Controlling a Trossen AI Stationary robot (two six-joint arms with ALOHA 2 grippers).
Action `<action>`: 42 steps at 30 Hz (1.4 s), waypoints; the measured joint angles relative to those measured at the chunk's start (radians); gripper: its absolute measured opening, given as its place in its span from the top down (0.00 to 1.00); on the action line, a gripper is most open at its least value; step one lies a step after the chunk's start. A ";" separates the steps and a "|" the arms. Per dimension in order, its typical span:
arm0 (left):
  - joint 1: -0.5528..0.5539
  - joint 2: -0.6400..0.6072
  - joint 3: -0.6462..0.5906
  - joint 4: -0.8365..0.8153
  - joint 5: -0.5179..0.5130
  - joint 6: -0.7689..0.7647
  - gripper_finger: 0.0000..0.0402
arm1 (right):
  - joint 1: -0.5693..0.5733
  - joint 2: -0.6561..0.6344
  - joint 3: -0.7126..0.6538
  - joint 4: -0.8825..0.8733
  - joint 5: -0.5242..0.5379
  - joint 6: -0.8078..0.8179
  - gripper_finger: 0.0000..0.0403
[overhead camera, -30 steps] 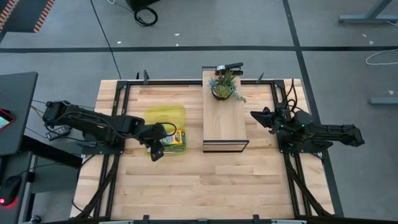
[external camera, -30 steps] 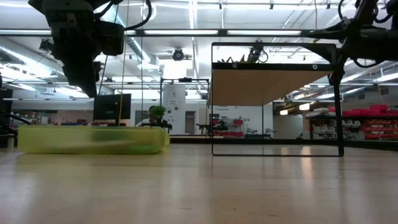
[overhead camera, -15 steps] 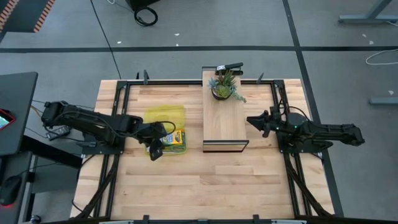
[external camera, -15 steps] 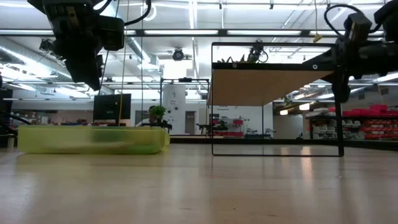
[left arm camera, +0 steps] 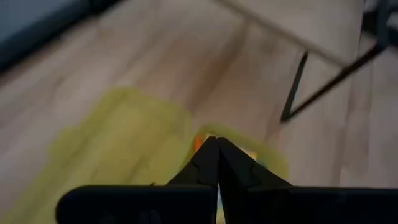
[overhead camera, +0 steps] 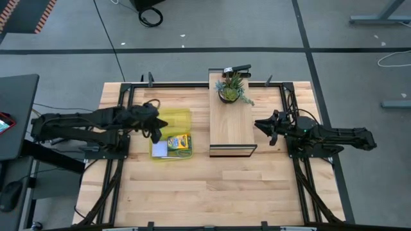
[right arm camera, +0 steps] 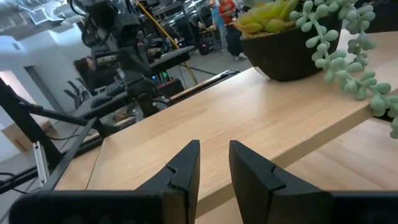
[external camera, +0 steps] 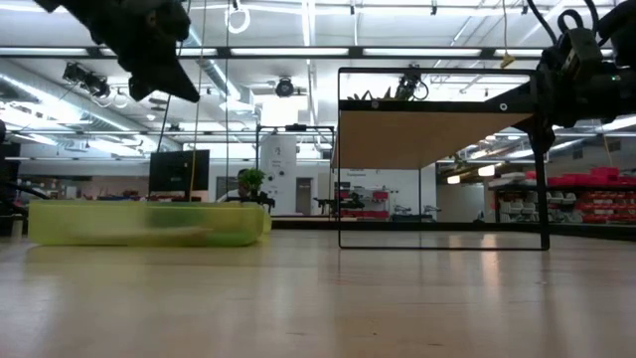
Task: Pack school essentials
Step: Return to Home Position
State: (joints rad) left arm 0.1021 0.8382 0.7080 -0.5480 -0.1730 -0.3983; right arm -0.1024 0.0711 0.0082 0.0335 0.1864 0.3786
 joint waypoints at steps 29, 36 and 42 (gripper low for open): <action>0.001 -0.542 -0.692 0.891 -0.051 0.152 0.98 | 0.000 0.000 0.000 -0.001 0.000 0.002 0.77; 0.001 -0.550 -0.699 0.797 -0.097 0.319 0.97 | 0.000 0.000 0.000 -0.001 0.000 0.002 0.77; 0.001 -0.552 -0.699 0.681 -0.156 0.700 0.93 | 0.000 0.000 0.000 -0.001 0.000 0.002 0.77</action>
State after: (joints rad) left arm 0.1036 0.2859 0.0090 0.1332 -0.3290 0.3013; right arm -0.1028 0.0711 0.0082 0.0326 0.1860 0.3809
